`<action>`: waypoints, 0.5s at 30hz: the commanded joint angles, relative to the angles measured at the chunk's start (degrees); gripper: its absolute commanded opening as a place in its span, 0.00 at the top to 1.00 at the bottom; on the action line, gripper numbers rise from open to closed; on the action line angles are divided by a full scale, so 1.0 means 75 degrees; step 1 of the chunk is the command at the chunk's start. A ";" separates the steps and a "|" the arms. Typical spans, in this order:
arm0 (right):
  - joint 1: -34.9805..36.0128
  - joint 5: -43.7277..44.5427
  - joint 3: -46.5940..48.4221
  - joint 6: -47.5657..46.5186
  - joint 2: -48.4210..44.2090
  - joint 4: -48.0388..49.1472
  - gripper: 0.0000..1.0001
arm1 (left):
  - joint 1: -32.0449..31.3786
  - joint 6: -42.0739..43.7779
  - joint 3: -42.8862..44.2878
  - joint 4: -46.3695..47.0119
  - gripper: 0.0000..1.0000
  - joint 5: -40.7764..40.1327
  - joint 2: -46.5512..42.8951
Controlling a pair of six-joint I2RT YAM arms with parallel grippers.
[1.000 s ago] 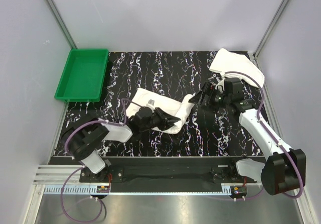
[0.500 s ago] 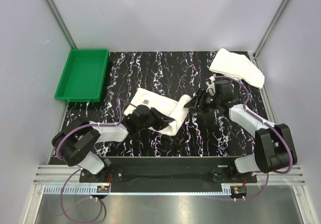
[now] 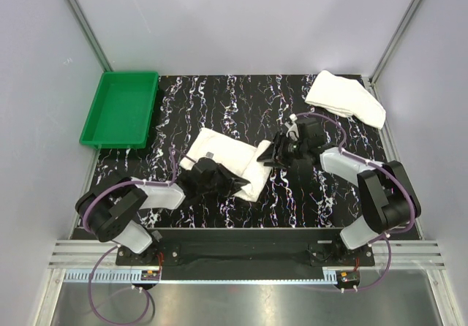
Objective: Roll the towels
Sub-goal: Roll the towel
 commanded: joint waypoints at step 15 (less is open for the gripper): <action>0.0824 -0.0170 0.1109 0.0212 -0.0194 -0.0359 0.55 | 0.0035 0.0108 -0.0179 0.0748 1.00 0.0469 0.0859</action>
